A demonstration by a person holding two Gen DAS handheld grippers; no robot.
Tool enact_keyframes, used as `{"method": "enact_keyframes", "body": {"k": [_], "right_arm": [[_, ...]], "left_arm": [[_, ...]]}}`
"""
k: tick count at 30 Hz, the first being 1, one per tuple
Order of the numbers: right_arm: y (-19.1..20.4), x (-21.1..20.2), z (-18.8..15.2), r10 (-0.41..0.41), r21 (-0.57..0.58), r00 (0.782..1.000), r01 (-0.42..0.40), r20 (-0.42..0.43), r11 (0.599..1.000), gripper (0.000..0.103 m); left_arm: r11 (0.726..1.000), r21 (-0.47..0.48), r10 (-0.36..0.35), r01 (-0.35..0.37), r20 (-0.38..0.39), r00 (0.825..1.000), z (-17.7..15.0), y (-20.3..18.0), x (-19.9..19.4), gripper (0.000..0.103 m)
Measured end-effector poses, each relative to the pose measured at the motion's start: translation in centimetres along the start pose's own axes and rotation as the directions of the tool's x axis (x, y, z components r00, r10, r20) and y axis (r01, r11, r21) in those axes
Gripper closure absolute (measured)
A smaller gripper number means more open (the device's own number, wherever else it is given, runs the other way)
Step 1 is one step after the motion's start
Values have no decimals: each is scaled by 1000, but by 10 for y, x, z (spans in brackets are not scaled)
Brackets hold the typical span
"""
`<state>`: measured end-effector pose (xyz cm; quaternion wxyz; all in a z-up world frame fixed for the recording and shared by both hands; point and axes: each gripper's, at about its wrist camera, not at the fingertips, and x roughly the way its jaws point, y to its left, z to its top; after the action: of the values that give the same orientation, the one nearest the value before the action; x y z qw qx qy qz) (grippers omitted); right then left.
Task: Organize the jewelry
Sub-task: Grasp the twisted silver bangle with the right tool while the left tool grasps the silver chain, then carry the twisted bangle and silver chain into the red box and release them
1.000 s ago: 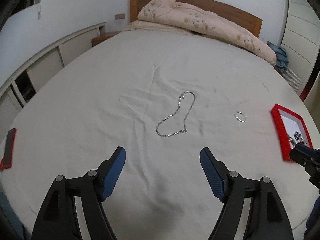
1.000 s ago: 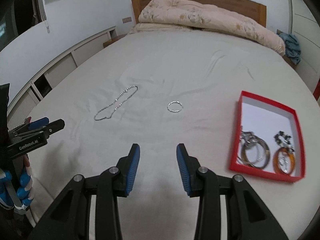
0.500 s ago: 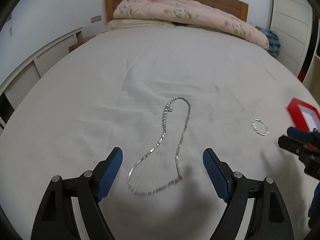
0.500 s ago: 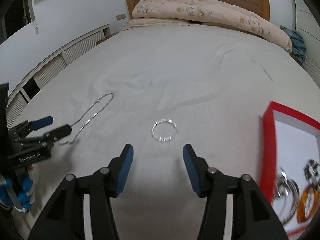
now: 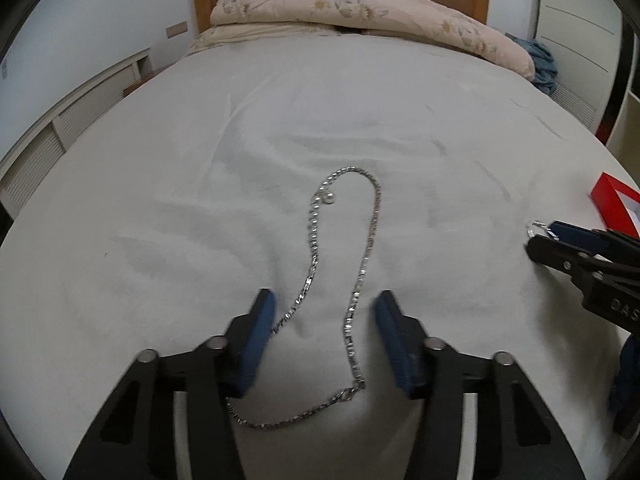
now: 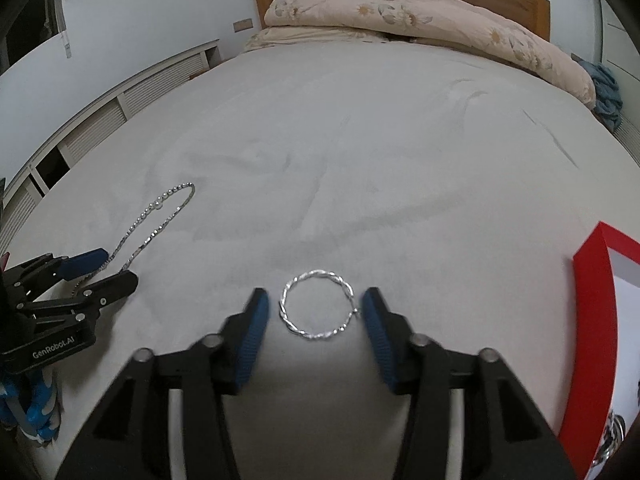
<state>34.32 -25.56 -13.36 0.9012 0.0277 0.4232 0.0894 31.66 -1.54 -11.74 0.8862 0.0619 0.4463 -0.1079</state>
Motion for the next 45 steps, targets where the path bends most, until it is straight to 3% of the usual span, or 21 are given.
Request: {"method": "enact_keyframes", "body": {"k": [2, 6, 7, 14, 20, 29, 36, 41, 45], "right_arm": [[1, -1, 0, 2, -4, 1000, -2, 2, 1000, 64], [0, -4, -1, 6, -10, 1000, -6, 11, 1000, 65], [0, -6, -2, 9, -9, 1000, -9, 14, 1000, 65], [4, -37, -6, 46, -1, 998, -46, 46, 999, 65], [4, -82, -7, 56, 17, 994, -58, 89, 998, 65], [-11, -158, -10, 21, 26, 987, -25, 160, 999, 65], [-74, -202, -34, -83, 101, 982, 67, 167, 993, 65], [-131, -218, -56, -172, 165, 975, 147, 143, 975, 65], [-168, -218, -69, -218, 200, 969, 192, 118, 961, 65]], "left_arm": [[1000, 10, -9, 9, 3, 1000, 1, -3, 1, 66], [998, 5, -60, 60, -4, 998, 1, -1, 1, 95], [998, 2, -65, 65, -7, 998, 0, -1, 0, 98], [995, -35, -97, 97, 5, 995, -1, -4, -18, 98], [994, -25, -109, 110, 55, 993, 3, -19, -57, 98], [983, 20, -186, 185, 118, 975, 18, -67, -114, 98], [949, 81, -314, 305, 153, 937, 44, -145, -137, 98], [912, 121, -406, 391, 146, 902, 60, -209, -133, 98], [889, 154, -450, 431, 115, 886, 68, -258, -119, 98]]}}
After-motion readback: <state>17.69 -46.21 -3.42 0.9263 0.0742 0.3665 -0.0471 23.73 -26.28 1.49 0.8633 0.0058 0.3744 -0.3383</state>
